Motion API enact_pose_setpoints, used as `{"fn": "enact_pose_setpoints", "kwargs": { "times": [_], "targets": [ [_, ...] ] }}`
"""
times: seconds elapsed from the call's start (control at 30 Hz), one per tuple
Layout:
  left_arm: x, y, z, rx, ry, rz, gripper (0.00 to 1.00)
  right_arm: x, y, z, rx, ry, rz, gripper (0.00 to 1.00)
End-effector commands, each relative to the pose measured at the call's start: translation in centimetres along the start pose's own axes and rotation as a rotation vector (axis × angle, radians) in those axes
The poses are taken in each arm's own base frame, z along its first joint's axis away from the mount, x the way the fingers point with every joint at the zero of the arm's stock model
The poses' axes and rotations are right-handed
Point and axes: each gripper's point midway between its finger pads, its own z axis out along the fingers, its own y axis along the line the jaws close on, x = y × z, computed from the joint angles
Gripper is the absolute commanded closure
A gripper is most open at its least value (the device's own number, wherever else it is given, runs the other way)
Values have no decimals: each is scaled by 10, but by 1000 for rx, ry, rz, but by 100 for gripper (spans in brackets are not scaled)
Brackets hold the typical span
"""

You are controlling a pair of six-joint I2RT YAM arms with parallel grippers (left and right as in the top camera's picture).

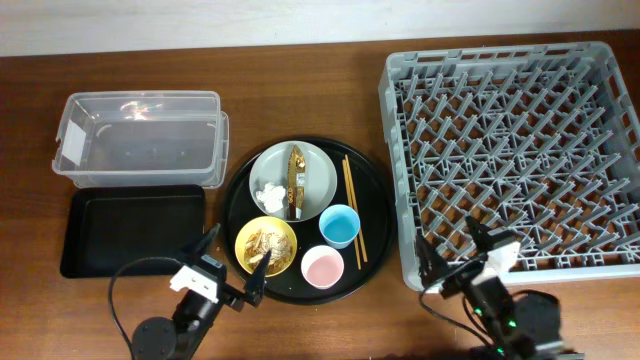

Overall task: Sort waste into correct bins and load items into the dishwasher rack
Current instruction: 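Grasp the pink cup on the round tray with the right gripper, then carry the pink cup to the dish rack and release it upright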

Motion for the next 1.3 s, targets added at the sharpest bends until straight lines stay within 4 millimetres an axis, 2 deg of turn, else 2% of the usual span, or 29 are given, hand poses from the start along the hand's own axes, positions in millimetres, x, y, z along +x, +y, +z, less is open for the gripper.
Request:
{"fn": "enact_pose_setpoints", "kwargs": {
  "times": [0.0,0.07,0.13,0.23,0.27,0.33,0.4,0.43,0.47,0.53,0.57,0.6,0.67,0.7,0.77,0.83,0.87,0.9,0.93,1.0,1.03,1.1,1.23,1.27],
  "targets": [
    [-61,-8,-12,1,-29,-61,1,-54,18,-28,1,39,-31,2],
    [-70,-9,-15,-9,109,-122,1,-66,18,-38,50,222,-52,2],
    [-75,-9,-13,-20,252,-182,1,-72,9,-42,131,370,-26,2],
    [-80,-4,-2,-37,523,-284,0,-88,8,-37,182,660,33,1],
    [-81,-1,4,-36,578,-297,1,-92,9,-35,180,698,44,1],
    [-78,1,22,-18,683,-365,0,-88,26,-21,89,850,134,2],
    [-68,-14,32,94,736,-441,1,-77,33,-12,42,954,195,1],
    [-60,-20,37,141,776,-486,1,-70,33,-10,42,996,213,3],
    [-45,-26,38,164,850,-527,1,-65,35,-7,27,1028,235,9],
    [-5,-41,33,155,1055,-517,17,-72,37,-6,21,986,233,9],
    [13,-44,31,120,1142,-471,20,-79,38,-7,26,943,235,9],
    [41,-48,30,40,1265,-370,25,-96,43,-14,16,842,218,8],
    [74,-59,37,-24,1365,-232,32,-108,48,-21,1,772,202,9],
    [96,-67,44,-53,1416,-157,37,-114,51,-31,-5,738,190,11],
    [116,-82,48,-23,1459,-116,44,-118,53,-39,-9,711,181,11],
    [136,-90,50,-9,1504,-89,63,-120,55,-44,-12,695,176,11],
    [138,-90,51,-9,1507,-89,74,-119,55,-45,-11,700,178,11],
    [137,-90,51,-12,1506,-93,91,-118,55,-45,-10,703,179,11],
    [135,-90,51,-14,1505,-96,100,-118,55,-46,-10,705,179,11],
    [124,-94,49,2,1522,-112,99,-118,55,-46,-10,706,180,11],
    [106,-100,43,26,1550,-138,100,-118,55,-46,-8,706,179,11],
    [63,-94,37,58,1536,-168,100,-116,48,-44,28,711,169,10],
    [-20,-110,61,366,1242,-387,100,-111,53,-36,-7,751,195,10],
    [-50,-112,71,471,1106,-474,100,-111,71,-34,-147,766,172,7]
  ]
}}
